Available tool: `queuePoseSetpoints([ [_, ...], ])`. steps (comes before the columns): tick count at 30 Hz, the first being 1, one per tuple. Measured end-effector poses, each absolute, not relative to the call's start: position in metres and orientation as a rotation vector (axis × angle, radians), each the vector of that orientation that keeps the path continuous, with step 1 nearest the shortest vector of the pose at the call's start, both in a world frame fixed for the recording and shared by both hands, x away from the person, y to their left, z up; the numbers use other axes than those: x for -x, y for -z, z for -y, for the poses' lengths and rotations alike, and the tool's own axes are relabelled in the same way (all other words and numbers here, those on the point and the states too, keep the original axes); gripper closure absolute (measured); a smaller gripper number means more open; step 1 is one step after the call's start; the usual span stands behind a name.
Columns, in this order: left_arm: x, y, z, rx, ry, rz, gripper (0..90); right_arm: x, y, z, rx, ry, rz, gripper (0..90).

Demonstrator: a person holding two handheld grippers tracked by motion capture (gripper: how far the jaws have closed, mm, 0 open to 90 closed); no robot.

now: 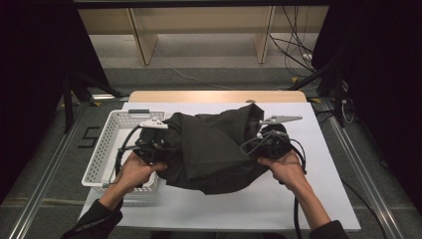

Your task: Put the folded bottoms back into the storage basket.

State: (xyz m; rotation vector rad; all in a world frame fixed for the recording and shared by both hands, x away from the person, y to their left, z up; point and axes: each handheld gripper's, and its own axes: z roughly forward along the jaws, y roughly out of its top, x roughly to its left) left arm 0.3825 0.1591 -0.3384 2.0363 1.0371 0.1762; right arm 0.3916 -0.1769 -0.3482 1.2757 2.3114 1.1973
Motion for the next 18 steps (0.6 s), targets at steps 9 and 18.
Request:
queuePoseSetpoints([
  [9,-0.399,0.317,-0.206,-2.034,-0.193,-1.103,79.2,-0.413,0.332,0.131,-1.240,-1.241,-2.331,83.5],
  [18,-0.406,0.302,-0.246,-2.029,-0.239,-1.166,79.3,-0.429,0.321,0.084,-1.202,-1.260,-2.352,83.5],
])
